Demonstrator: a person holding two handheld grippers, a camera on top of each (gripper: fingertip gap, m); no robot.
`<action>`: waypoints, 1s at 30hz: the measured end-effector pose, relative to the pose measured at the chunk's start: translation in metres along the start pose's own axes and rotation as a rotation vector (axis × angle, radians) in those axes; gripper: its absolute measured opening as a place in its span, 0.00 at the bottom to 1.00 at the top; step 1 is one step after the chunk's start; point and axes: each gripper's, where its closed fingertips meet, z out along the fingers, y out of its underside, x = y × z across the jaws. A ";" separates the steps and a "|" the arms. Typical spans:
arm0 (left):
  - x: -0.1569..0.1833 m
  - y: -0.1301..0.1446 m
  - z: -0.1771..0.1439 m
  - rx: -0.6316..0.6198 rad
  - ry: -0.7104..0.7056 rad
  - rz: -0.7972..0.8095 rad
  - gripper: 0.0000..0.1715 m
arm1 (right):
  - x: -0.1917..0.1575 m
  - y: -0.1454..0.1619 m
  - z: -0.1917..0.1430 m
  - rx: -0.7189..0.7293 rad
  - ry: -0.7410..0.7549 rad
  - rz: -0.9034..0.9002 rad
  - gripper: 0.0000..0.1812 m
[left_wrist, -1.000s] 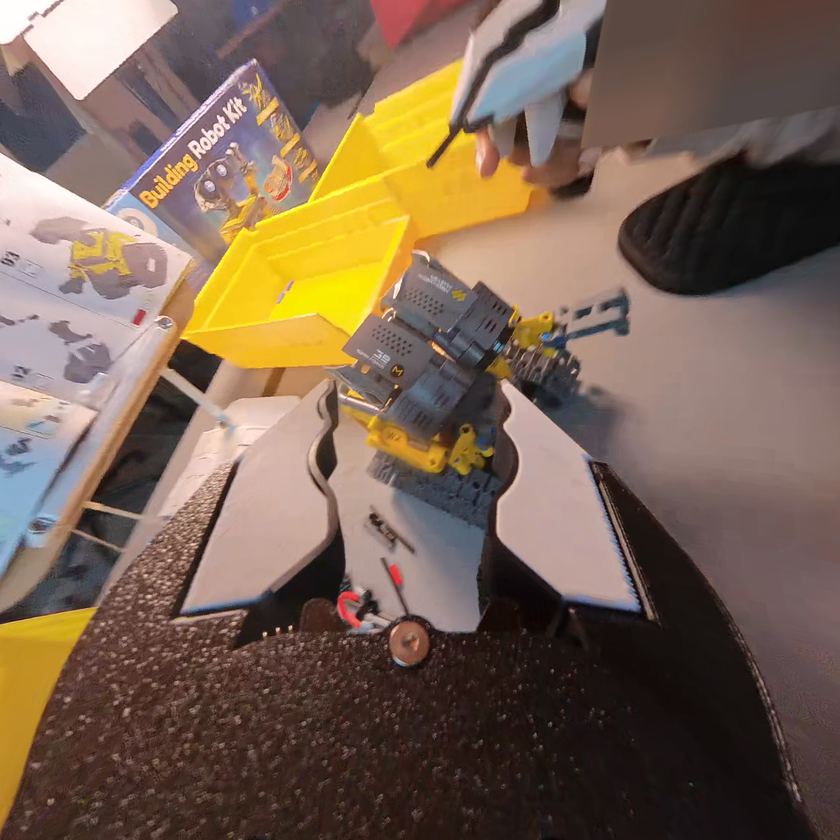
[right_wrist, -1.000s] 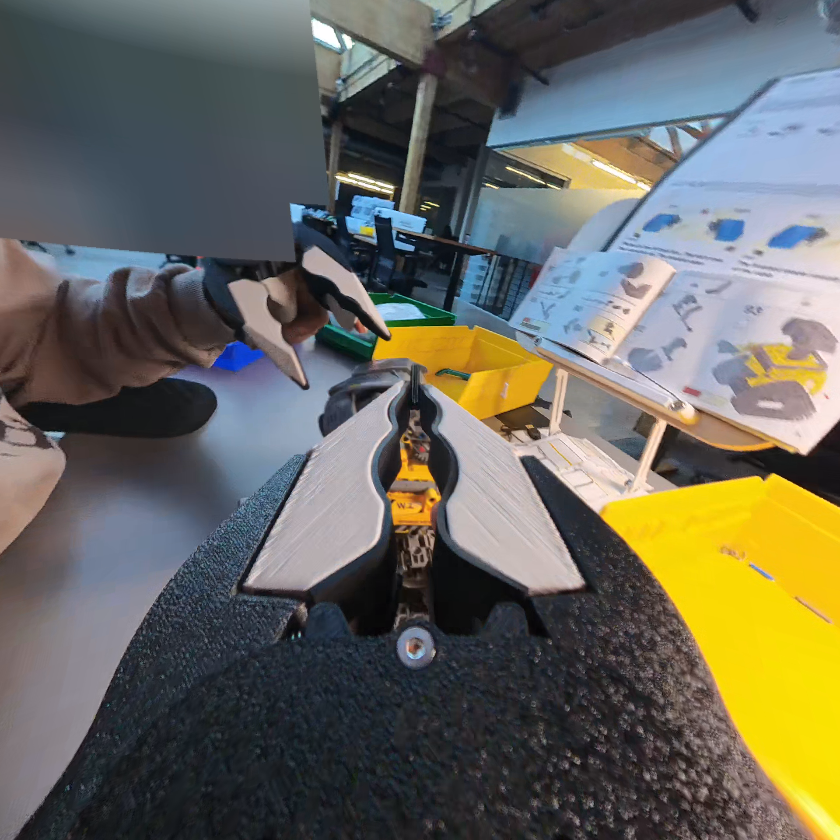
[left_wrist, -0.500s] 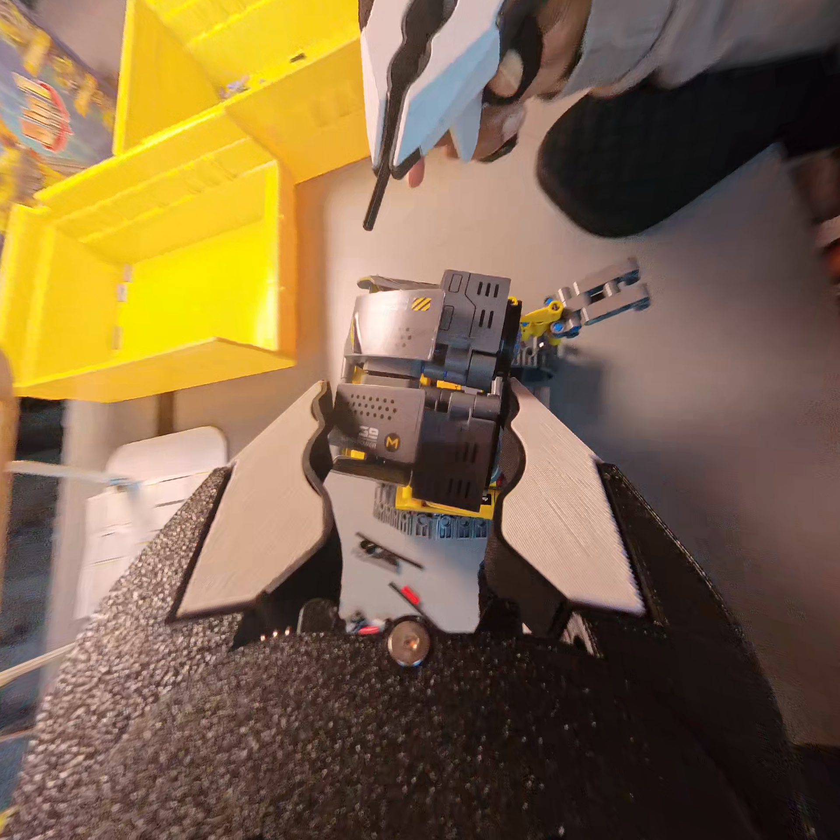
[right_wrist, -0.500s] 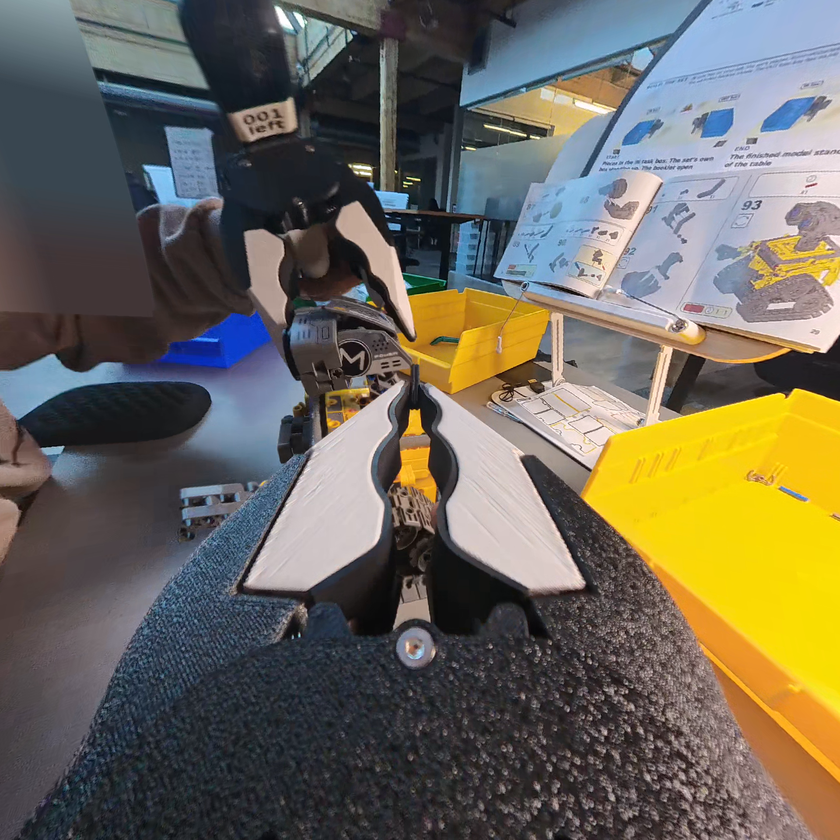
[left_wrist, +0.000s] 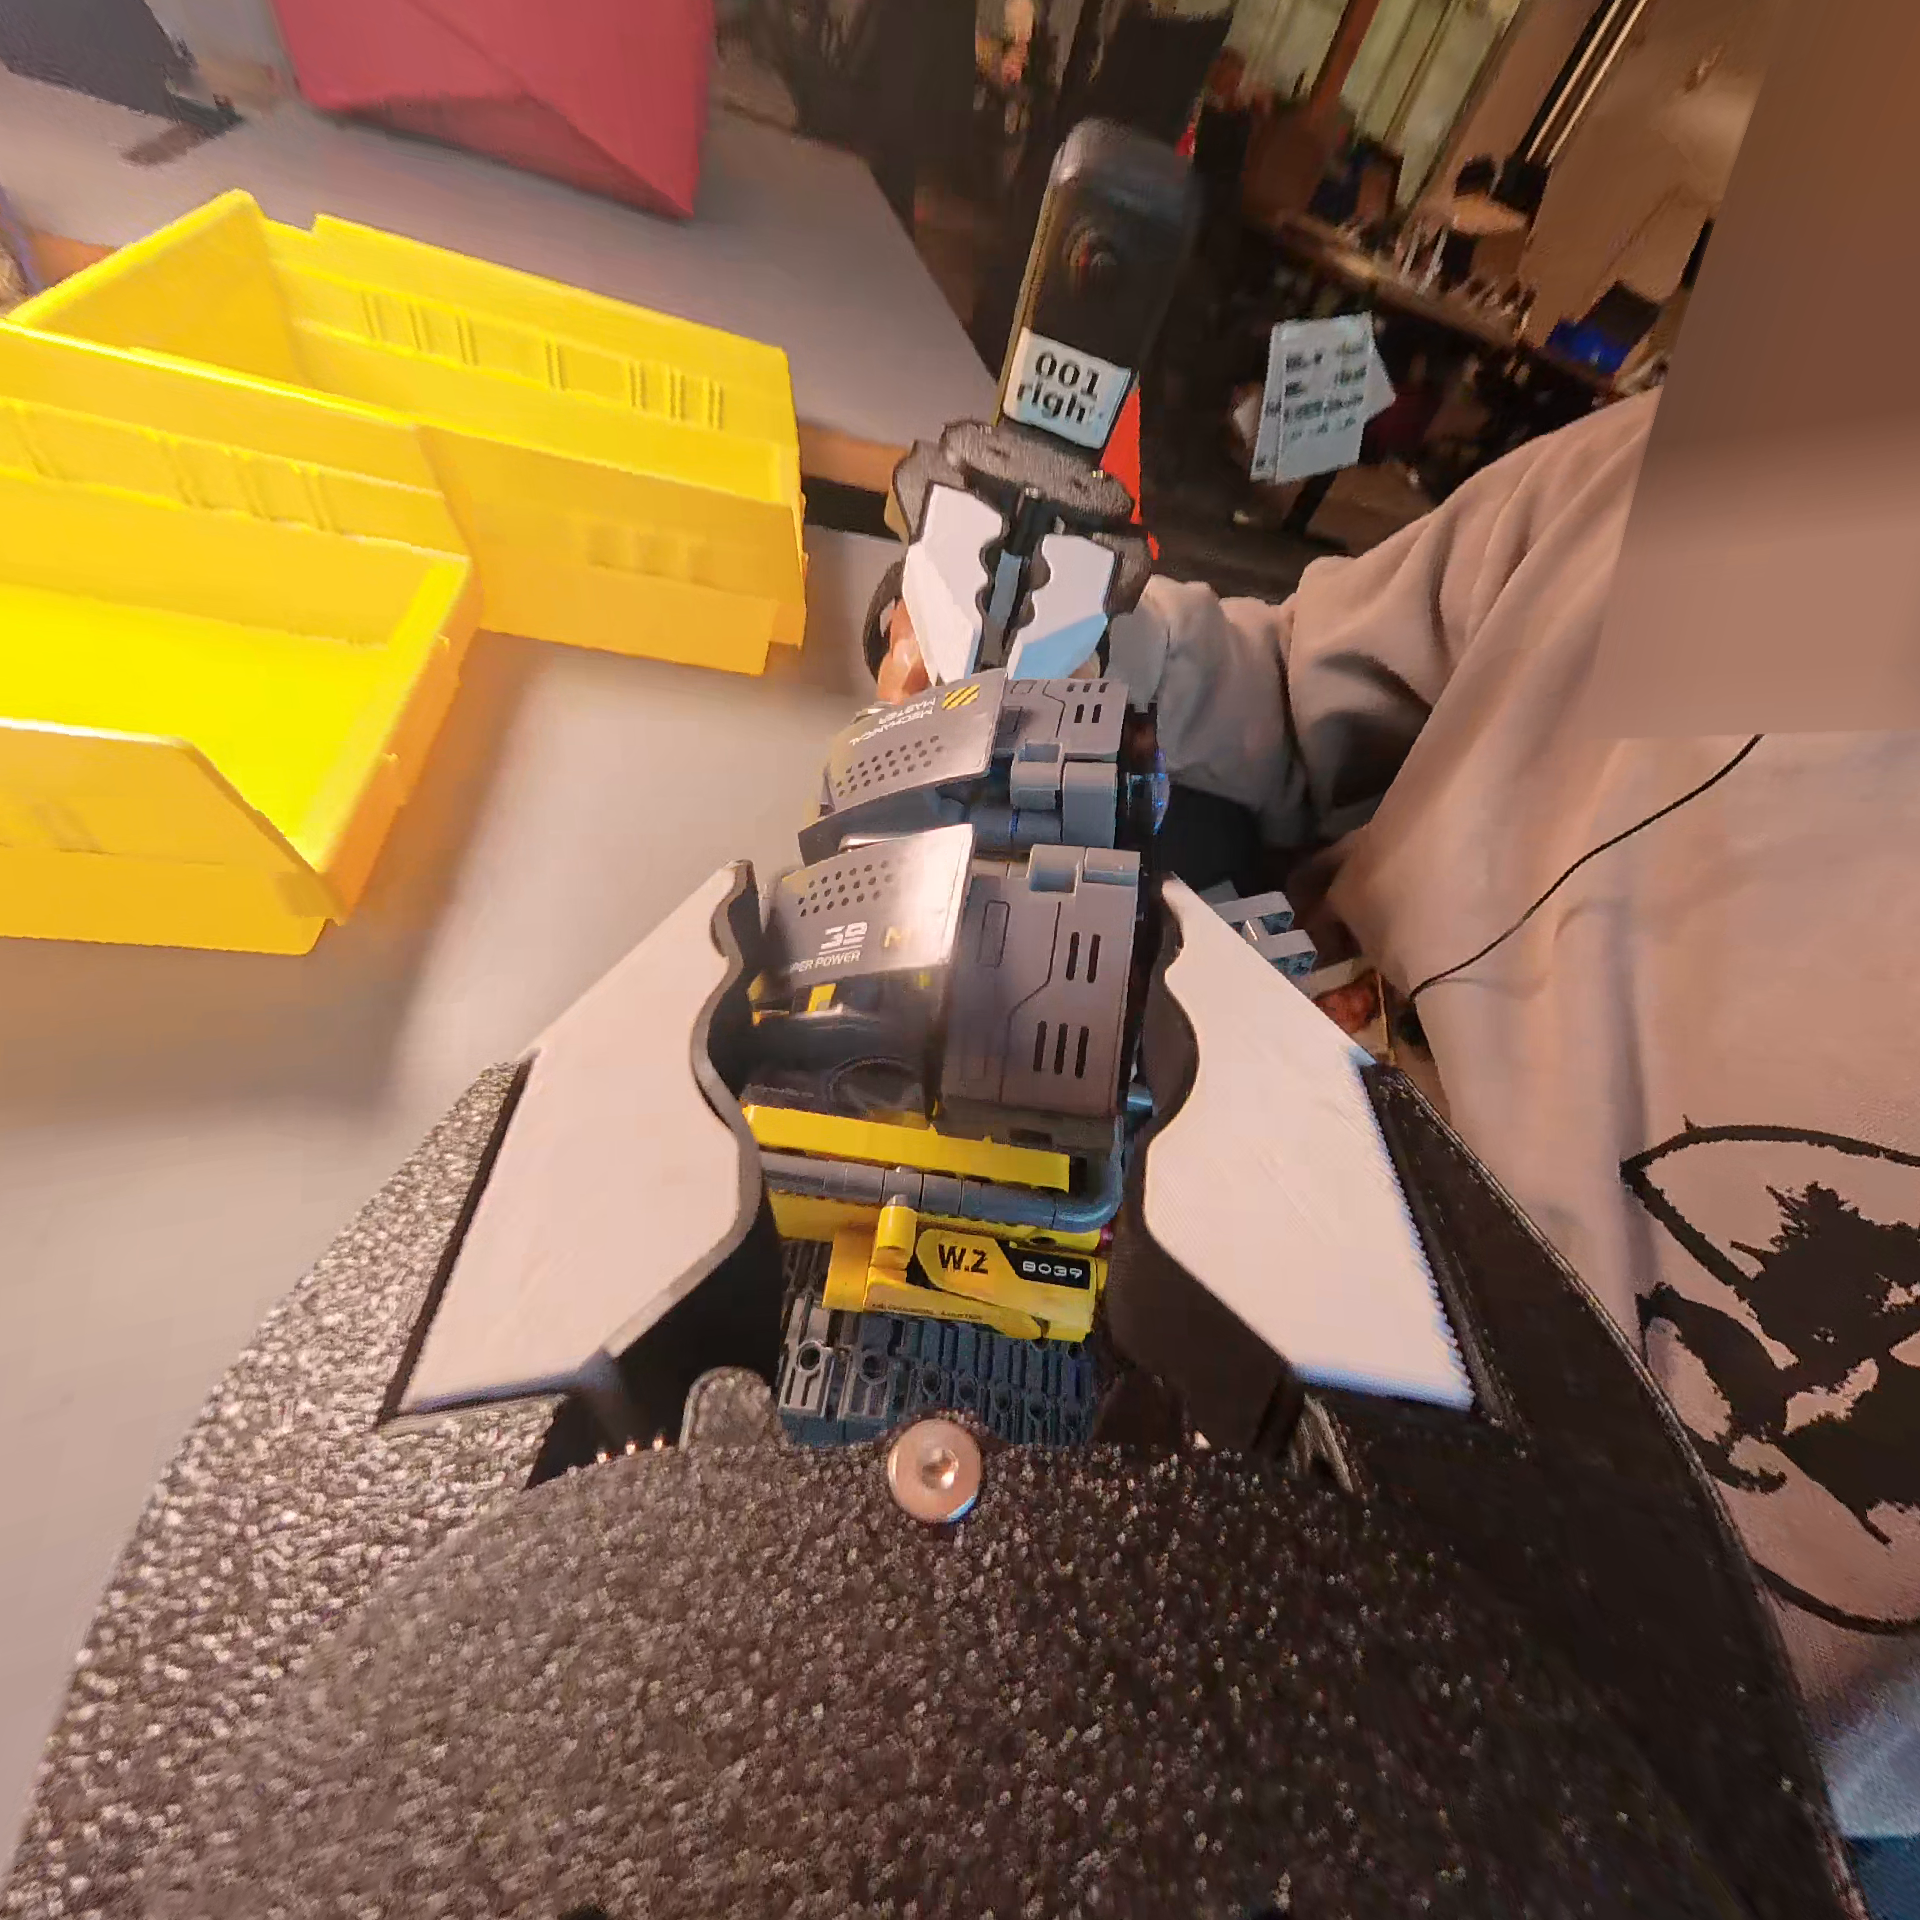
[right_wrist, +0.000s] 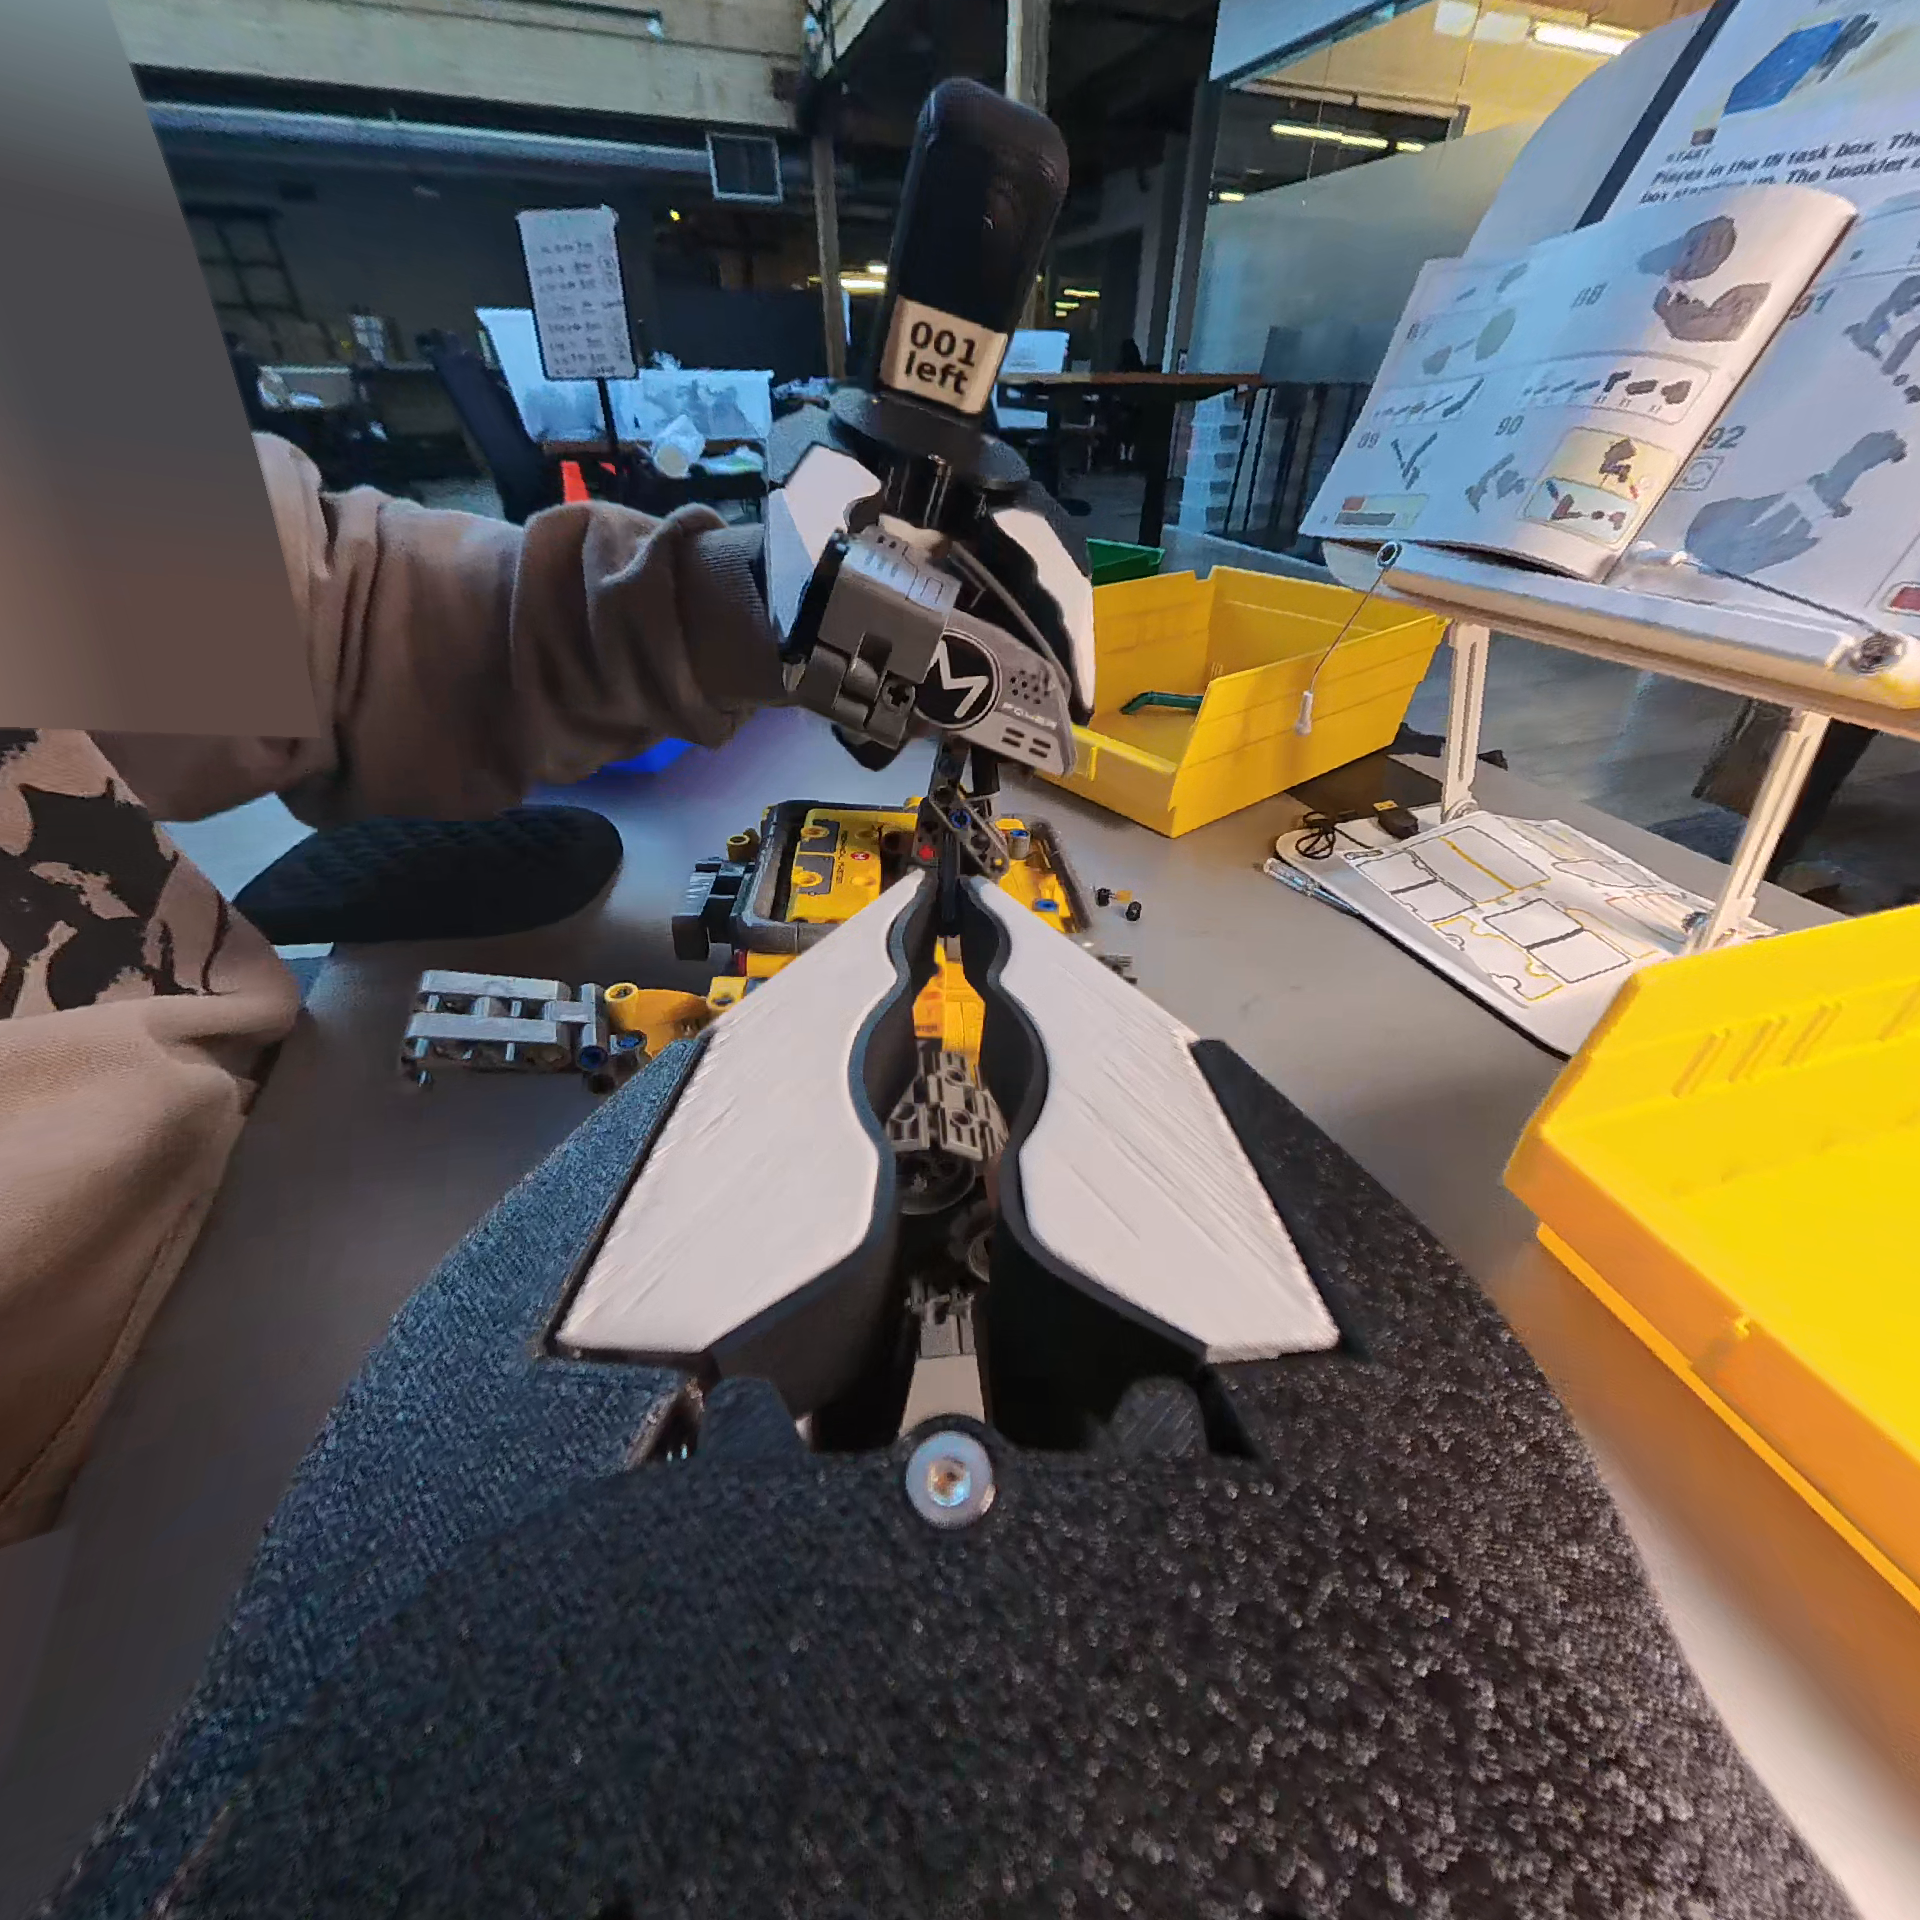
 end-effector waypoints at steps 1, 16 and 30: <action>0.000 0.000 -0.002 0.033 0.002 -0.002 0.42 | -0.002 0.001 0.002 -0.004 -0.006 -0.001 0.01; 0.019 0.014 -0.041 0.244 -0.067 0.052 0.42 | -0.022 0.003 0.027 -0.019 -0.007 0.008 0.01; 0.023 0.015 -0.037 0.165 -0.187 0.127 0.41 | -0.014 0.013 0.039 -0.041 0.011 0.021 0.02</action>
